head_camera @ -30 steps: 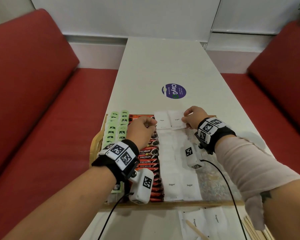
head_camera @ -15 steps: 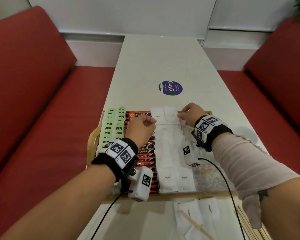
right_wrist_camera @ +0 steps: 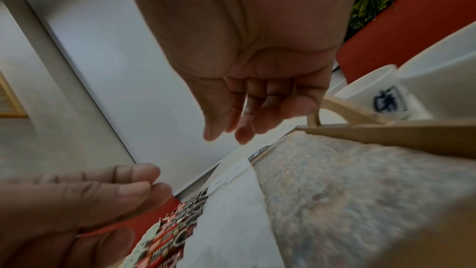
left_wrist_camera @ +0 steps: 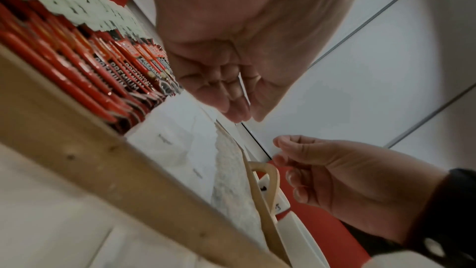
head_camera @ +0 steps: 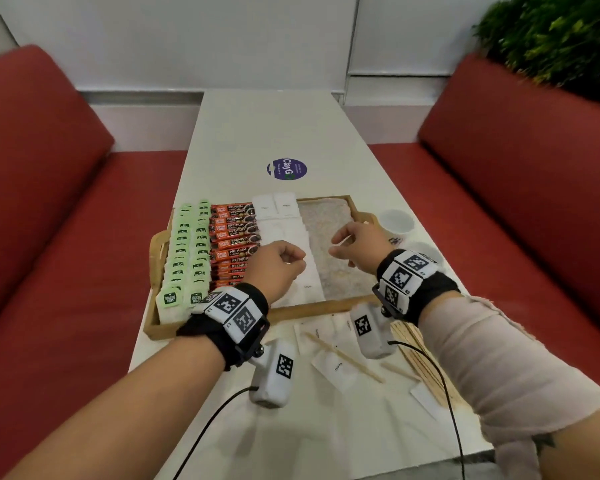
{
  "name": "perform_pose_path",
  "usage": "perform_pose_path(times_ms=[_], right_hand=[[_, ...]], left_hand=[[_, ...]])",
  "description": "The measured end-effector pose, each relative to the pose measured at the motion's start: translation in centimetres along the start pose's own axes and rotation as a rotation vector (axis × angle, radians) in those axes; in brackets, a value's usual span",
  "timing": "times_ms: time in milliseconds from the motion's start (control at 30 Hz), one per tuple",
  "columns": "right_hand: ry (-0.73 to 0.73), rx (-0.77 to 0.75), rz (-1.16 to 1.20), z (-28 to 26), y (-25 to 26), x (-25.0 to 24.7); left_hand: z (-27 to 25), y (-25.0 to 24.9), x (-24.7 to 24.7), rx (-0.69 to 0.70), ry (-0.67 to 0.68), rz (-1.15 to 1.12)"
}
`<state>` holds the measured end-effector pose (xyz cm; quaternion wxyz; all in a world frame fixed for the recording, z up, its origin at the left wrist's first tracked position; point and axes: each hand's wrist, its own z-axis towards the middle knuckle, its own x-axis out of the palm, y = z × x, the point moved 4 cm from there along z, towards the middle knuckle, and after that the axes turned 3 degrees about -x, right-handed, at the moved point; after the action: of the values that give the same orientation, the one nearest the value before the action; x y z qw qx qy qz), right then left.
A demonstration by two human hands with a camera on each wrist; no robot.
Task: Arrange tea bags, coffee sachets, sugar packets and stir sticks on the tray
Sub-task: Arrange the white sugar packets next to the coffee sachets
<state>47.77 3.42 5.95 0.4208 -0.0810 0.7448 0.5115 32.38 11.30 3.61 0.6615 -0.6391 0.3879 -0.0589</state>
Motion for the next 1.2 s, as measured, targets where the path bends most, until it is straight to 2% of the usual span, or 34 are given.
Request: perform_pose_path(times_ms=[200, 300, 467, 700, 833, 967, 1067, 1200], right_hand=[[0.031, 0.068, -0.058, -5.0, -3.4, 0.8], [0.060, 0.185, -0.080, -6.3, -5.2, 2.1], [0.114, 0.381, -0.273, -7.1, -6.6, 3.9], [-0.067, 0.593, -0.170, -7.0, -7.0, 7.5], [-0.030, 0.635, -0.269, -7.2, -5.8, 9.1], [0.031, 0.573, -0.301, -7.3, -3.9, 10.1], [-0.015, 0.532, -0.244, -7.3, -3.2, 10.0], [-0.108, 0.483, -0.107, -8.9, -1.9, 10.1]], left_hand=[[-3.3, 0.9, 2.3, -0.002, 0.061, 0.126], [-4.2, 1.8, 3.0, -0.024, 0.110, 0.221], [-4.7, 3.3, 3.7, -0.095, 0.201, 0.372], [-5.8, 5.0, 3.0, -0.163, 0.243, 0.503], [-6.0, 6.3, 2.9, -0.206, 0.326, 0.474], [-6.4, 8.3, 2.6, -0.273, 0.343, 0.191], [-5.9, 8.7, 2.6, -0.199, 0.303, 0.120], [-6.6, 8.2, 1.4, -0.124, 0.249, 0.202]])
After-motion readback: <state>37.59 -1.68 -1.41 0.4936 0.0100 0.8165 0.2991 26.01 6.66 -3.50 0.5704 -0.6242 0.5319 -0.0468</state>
